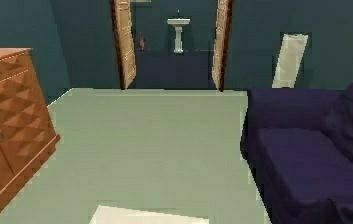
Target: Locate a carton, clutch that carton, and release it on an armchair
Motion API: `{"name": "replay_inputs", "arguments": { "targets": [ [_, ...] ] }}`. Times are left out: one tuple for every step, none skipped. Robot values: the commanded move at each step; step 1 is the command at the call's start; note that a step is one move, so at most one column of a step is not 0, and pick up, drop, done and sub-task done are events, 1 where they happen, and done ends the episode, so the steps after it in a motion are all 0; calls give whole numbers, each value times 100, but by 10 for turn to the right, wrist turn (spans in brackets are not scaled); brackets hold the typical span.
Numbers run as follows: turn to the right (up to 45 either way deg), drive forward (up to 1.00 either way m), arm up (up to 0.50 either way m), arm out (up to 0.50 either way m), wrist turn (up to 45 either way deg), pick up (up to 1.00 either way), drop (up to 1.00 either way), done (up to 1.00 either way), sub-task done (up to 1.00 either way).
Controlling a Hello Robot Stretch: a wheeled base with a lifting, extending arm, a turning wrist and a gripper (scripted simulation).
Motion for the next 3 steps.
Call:
{"name": "replay_inputs", "arguments": {
  "targets": [
    [0,100,0,0,0,0,0,0,0],
    [60,0,0,0,0,0,0,0,0],
    [0,25,0,0,0,0,0,0,0]
  ]
}}
